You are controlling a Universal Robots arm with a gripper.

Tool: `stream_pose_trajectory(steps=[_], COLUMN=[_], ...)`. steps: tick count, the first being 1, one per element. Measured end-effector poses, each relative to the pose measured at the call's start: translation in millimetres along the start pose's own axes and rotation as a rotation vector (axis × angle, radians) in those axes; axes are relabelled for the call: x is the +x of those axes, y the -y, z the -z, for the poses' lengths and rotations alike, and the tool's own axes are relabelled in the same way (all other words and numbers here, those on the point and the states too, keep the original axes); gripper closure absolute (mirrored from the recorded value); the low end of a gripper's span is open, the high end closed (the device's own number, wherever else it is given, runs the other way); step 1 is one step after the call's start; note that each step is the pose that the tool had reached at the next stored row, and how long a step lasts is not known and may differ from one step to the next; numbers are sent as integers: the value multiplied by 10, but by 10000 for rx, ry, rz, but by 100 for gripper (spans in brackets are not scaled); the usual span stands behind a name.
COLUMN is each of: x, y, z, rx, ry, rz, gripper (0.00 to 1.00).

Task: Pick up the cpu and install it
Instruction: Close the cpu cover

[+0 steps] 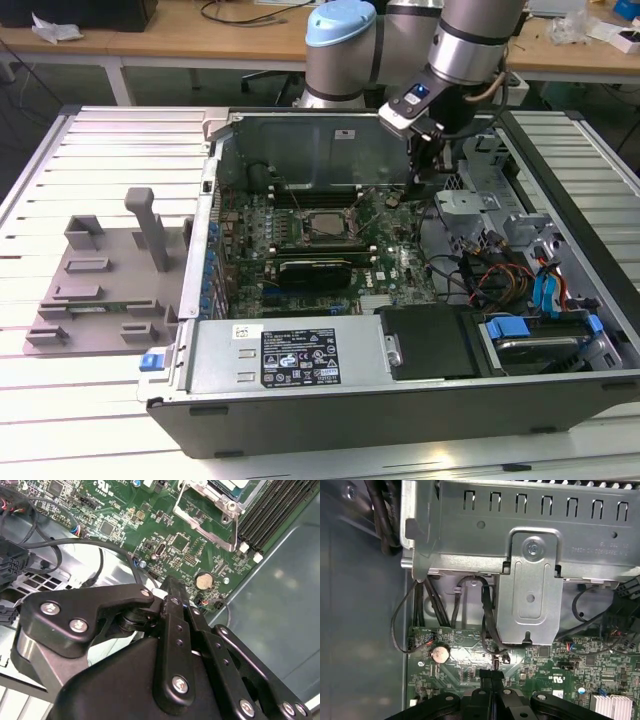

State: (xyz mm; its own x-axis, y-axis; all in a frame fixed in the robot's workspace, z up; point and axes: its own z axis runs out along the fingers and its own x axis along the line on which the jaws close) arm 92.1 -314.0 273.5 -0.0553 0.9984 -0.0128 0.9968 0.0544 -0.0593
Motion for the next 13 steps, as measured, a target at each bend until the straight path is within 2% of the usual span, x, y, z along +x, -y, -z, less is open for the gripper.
stream_pose_trajectory(steps=[2, 5, 10, 13], x=[1, 2, 6, 7], y=[-3, 6, 87, 114], z=[-43, -66, -88, -99], rx=[0, 1, 1, 1], ry=[-2, 0, -2, 1], rz=[0, -1, 0, 0], gripper=[89, 89, 89, 89])
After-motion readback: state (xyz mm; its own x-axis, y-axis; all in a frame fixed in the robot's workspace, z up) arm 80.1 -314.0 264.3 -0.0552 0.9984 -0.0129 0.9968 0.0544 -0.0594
